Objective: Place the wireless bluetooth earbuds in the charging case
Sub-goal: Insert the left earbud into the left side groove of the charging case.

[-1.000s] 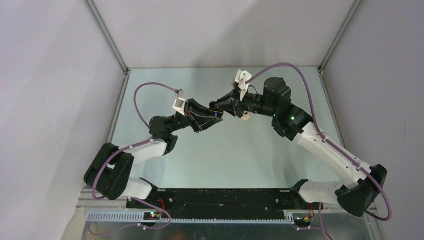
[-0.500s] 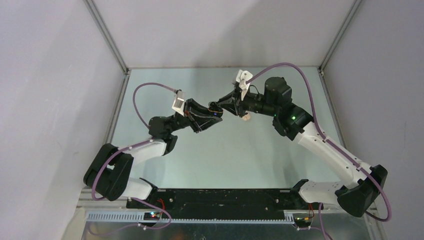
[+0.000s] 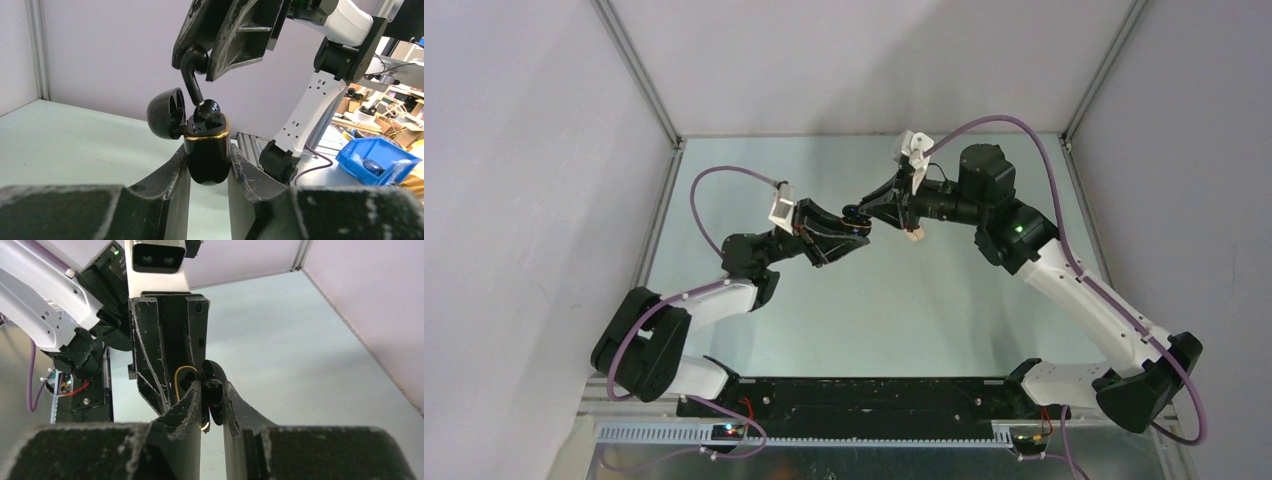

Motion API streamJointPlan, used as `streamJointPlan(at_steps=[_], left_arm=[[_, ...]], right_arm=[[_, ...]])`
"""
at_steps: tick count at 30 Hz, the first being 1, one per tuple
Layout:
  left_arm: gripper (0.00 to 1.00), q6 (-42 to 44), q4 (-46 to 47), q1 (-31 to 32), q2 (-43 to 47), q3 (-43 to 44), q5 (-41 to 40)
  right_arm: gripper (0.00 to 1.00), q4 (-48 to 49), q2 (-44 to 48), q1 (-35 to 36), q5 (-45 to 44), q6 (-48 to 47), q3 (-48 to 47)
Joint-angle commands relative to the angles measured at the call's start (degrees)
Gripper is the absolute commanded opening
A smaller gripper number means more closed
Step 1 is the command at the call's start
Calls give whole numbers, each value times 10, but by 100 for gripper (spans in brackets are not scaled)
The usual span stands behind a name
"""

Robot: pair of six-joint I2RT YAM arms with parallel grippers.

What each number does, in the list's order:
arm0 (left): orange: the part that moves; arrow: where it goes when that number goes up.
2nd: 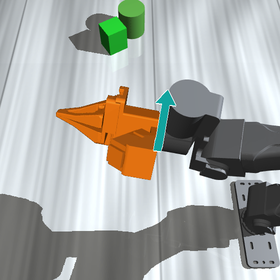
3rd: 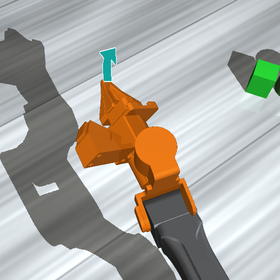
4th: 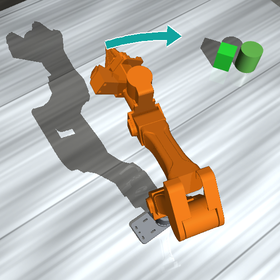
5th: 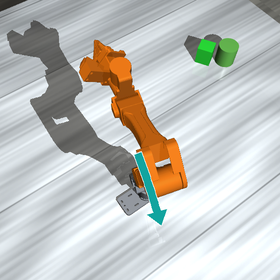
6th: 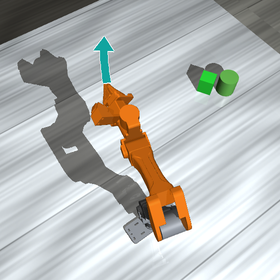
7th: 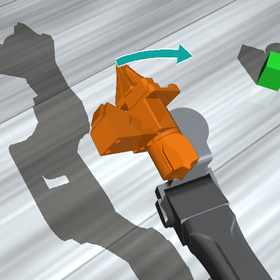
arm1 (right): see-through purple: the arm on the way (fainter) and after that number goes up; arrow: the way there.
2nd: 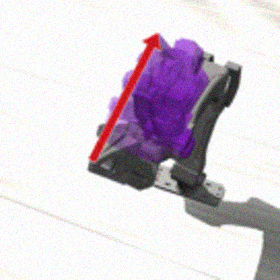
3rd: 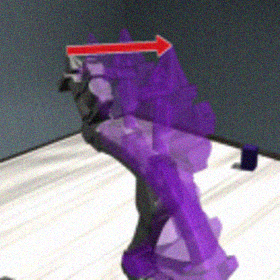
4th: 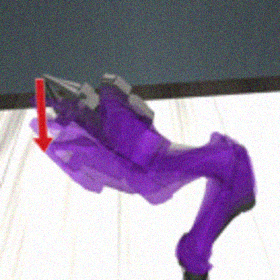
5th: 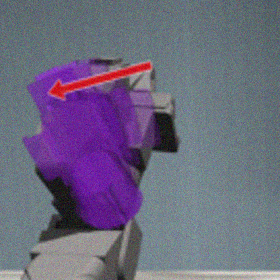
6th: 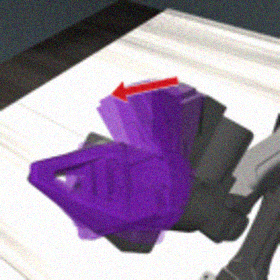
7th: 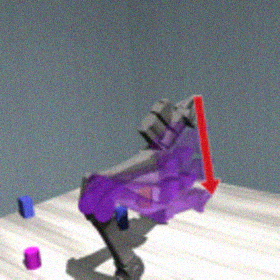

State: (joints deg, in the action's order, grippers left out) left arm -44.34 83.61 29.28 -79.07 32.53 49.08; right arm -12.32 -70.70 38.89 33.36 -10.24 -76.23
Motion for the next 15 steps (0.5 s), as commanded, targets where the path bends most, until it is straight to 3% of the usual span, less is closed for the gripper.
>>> streamJointPlan(at_steps=[1,15], left_arm=[[20,24,40,3,5,2,7],[20,38,33,9,3,1,19]], right_arm=[[20,-5,14,-4,29,18,-33],[20,7,-2,2,44,31,-34]])
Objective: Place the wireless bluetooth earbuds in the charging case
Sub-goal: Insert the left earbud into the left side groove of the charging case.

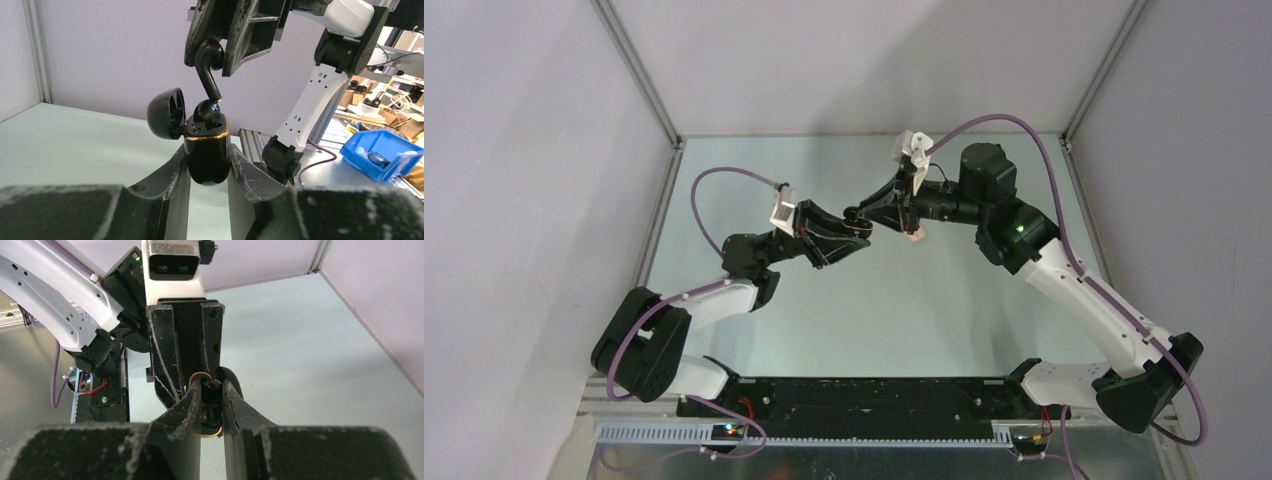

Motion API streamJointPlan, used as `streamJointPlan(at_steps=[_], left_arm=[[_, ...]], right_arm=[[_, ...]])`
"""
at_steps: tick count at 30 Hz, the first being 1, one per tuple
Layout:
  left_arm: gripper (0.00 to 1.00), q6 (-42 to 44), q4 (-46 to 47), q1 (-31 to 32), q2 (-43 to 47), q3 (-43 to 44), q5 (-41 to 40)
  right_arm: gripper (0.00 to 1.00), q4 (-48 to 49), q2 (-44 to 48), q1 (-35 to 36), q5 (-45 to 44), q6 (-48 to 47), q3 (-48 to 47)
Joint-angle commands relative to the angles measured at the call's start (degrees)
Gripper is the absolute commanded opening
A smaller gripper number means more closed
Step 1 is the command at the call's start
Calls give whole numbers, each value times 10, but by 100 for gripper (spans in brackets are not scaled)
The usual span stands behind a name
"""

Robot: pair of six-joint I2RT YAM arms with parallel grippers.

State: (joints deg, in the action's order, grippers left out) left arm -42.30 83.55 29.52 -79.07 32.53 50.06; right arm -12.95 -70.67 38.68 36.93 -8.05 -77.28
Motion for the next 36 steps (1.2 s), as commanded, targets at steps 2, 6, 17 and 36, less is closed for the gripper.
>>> streamJointPlan(at_steps=[2,6,17,36], left_arm=[[20,17,34,8,3,1,10],[20,16,37,12,1,2,13],[20,10,41,16,3,3,15],[20,37,41,5,25,0,32]], right_arm=[[20,15,-6,7,7,10,-24],[20,18,-15,13,4,10,-24],[20,10,-20,23,-9,-5,-20],[21,1,-8,25,-65,31,-5]])
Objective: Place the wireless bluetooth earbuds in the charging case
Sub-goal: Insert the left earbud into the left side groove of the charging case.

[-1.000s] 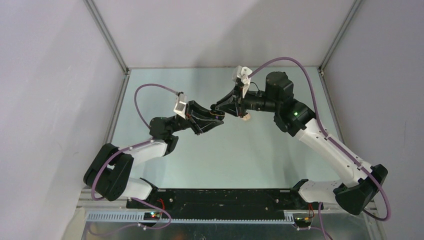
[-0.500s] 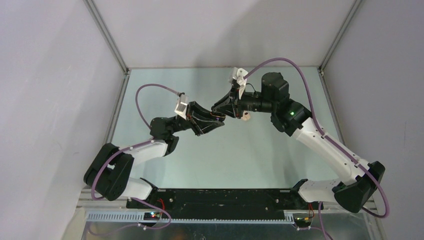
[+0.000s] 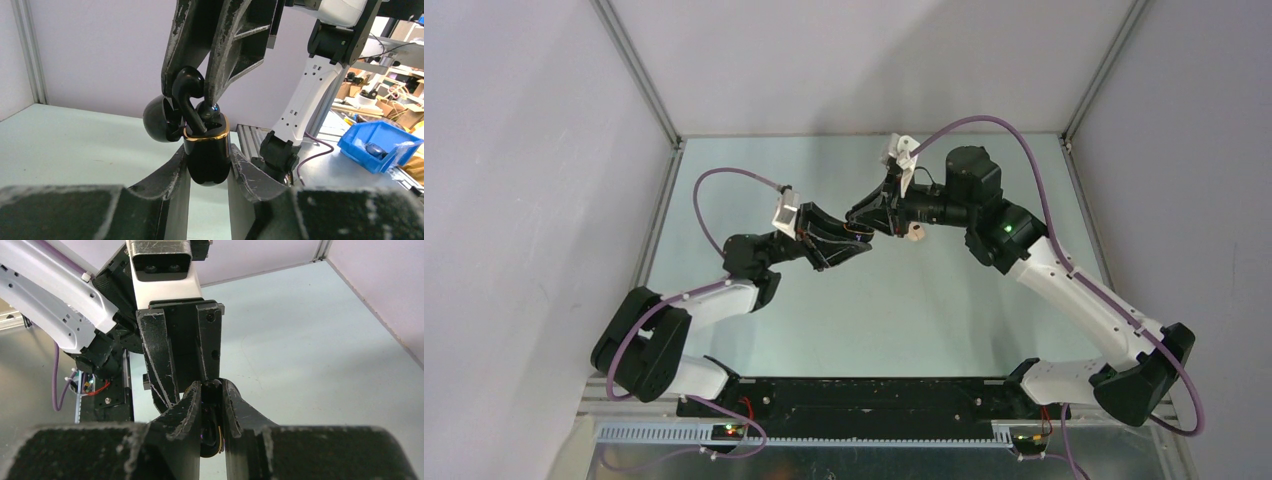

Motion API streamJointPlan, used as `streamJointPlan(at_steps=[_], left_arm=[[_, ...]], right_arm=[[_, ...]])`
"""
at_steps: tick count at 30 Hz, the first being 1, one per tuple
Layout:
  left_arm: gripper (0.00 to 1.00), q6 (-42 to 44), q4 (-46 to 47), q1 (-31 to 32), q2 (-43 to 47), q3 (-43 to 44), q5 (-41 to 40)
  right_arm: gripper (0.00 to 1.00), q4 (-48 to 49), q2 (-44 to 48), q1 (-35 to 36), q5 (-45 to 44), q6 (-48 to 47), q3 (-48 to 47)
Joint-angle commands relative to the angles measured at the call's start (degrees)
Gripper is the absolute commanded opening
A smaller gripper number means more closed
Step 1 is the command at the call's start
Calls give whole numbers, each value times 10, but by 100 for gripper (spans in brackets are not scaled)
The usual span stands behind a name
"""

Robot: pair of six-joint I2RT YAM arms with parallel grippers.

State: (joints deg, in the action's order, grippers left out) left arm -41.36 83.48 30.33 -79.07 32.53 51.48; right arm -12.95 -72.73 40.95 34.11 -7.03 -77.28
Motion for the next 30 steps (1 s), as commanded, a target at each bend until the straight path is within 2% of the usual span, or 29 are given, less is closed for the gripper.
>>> streamJointPlan(at_steps=[1,15,22,30], left_arm=[[20,31,41,-4,25,-1,18],[22,32,40,-6,31,-3,19],[22,31,39,-6,25,-4,17],[22,25,40,-9,27,-2,16]], right_arm=[[21,1,14,2,-40,23,-5],[21,-1,14,13,-39,35,-1],[20,15,19,7,8,59,-1],[20,4,32,7,8,50,0]])
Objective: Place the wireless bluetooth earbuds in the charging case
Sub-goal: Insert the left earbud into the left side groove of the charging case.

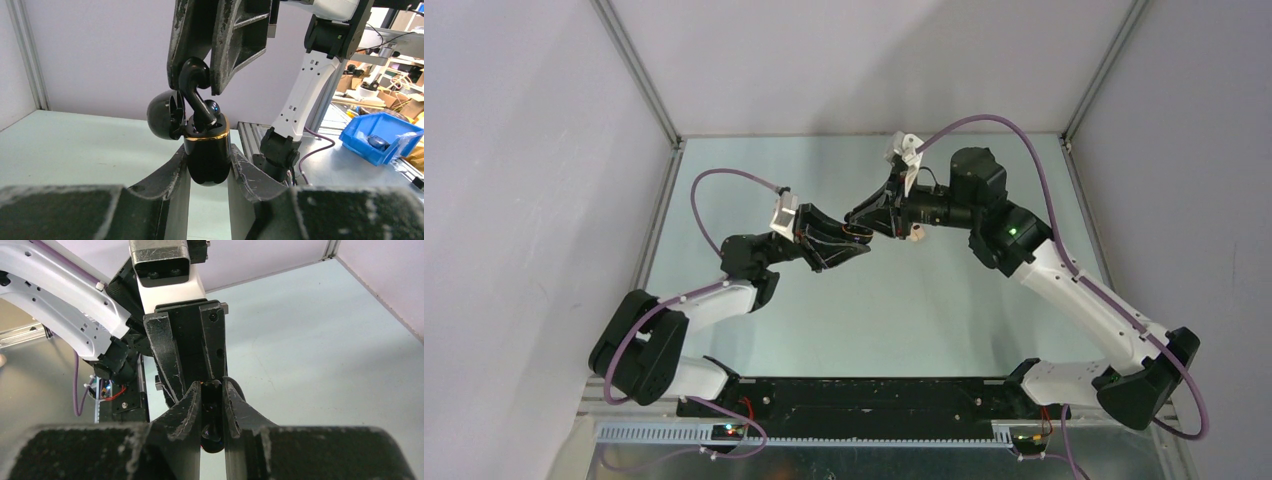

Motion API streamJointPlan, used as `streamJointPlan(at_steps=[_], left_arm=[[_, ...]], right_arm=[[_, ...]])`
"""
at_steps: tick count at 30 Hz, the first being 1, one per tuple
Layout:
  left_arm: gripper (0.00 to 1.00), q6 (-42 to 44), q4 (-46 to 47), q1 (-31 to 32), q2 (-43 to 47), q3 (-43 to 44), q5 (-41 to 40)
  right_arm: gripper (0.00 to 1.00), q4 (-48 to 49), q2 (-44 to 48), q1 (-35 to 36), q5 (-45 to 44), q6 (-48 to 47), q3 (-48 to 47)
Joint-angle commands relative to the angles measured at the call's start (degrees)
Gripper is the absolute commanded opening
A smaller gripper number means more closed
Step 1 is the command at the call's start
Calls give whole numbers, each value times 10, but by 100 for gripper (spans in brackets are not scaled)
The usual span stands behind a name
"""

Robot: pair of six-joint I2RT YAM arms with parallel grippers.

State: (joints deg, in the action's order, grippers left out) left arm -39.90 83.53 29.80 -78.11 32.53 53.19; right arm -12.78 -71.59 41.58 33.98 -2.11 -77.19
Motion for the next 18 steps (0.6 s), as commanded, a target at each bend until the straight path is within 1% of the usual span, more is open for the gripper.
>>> streamJointPlan(at_steps=[1,10,18], left_arm=[[22,9,39,-4,18,-2,-1],[22,6,41,-7,23,-1,-1],[22,3,41,-8,26,0,3]], right_arm=[[20,4,21,1,9,0,2],[19,4,3,19,-1,-11,8],[20,5,0,20,-20,-20,8]])
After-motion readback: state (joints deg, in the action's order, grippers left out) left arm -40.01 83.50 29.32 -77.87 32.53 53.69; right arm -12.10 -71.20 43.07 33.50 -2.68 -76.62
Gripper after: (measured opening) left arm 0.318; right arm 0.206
